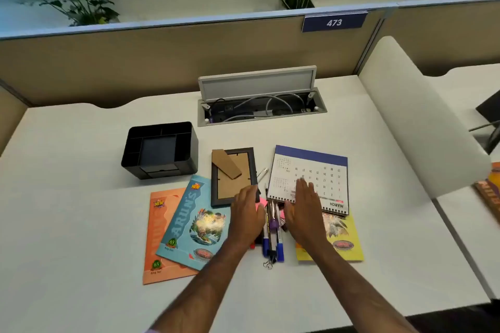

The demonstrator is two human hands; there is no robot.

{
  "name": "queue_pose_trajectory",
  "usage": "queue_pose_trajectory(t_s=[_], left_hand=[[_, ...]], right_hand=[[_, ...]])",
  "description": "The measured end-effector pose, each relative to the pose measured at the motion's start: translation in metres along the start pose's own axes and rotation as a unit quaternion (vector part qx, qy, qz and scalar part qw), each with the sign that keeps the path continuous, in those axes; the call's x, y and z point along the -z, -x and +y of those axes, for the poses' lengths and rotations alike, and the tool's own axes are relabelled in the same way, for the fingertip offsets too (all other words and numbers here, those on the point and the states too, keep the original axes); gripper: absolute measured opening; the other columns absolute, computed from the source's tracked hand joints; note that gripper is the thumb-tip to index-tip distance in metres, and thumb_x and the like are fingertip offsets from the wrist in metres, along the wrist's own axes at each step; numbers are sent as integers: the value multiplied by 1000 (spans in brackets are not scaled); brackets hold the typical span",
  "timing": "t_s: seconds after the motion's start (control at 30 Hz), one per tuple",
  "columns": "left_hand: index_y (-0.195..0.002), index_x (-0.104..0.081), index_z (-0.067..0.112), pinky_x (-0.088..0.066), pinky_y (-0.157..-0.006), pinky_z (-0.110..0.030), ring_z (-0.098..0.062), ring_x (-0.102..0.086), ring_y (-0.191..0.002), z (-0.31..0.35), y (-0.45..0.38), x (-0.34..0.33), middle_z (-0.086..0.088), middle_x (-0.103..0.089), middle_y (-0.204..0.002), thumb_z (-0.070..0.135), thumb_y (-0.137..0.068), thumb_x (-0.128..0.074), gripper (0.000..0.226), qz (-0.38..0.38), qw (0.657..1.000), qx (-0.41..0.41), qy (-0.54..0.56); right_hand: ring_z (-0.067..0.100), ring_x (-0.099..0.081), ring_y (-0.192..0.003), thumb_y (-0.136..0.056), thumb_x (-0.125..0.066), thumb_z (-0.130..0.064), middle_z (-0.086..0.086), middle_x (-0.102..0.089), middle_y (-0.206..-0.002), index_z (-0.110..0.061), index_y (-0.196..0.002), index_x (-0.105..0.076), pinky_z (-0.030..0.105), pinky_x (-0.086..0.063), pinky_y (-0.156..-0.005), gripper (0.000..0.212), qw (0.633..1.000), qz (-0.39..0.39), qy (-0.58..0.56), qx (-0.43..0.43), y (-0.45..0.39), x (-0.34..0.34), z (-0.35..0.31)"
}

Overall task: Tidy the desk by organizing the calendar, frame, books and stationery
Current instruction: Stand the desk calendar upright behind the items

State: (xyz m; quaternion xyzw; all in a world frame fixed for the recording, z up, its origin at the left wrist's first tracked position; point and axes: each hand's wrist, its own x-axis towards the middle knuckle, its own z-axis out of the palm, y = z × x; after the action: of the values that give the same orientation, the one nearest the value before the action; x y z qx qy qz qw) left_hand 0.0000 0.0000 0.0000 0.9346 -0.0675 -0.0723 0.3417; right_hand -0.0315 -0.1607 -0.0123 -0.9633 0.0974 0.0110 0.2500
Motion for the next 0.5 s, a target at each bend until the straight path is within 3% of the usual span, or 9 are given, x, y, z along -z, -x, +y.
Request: queue_pose_trajectory(t_s=[0.13, 0.27, 0.43, 0.5], left_hand=[[-145, -43, 12, -33, -113, -34, -20, -38, -136, 15, -4, -7, -3, -44, -148, 15, -95, -53, 51, -26, 998, 27, 51], [-131, -51, 17, -44, -103, -36, -22, -47, -123, 24, -16, -12, -1, -54, -133, 11, -90, -53, 41, -24, 999, -4, 22], [-140, -42, 15, -27, -113, -43, -24, -33, -138, 31, -34, -28, -4, -40, -152, 21, -90, -51, 51, -75, 993, -7, -87], [-142, -40, 15, -23, -116, -45, -24, -30, -141, 32, -37, -32, -3, -40, -152, 23, -91, -49, 53, -77, 991, -12, -105]], right_hand=[[37, -28, -143, -94, -51, -31, 18, -35, -153, -3, -148, -29, 50, -27, -116, 65, 994, 58, -19, -96, 11, 8, 27], [38, -37, -136, -89, -61, -21, 22, -41, -146, 1, -144, -33, 50, -34, -113, 65, 981, 101, -35, -164, 10, 19, 43], [42, -47, -121, -84, -55, -33, 24, -48, -132, 3, -126, -39, 55, -46, -96, 57, 960, 89, -47, -260, 4, 25, 67], [40, -51, -116, -86, -59, -31, 20, -51, -128, 2, -122, -42, 51, -48, -93, 51, 956, 83, -66, -272, 4, 27, 69]])
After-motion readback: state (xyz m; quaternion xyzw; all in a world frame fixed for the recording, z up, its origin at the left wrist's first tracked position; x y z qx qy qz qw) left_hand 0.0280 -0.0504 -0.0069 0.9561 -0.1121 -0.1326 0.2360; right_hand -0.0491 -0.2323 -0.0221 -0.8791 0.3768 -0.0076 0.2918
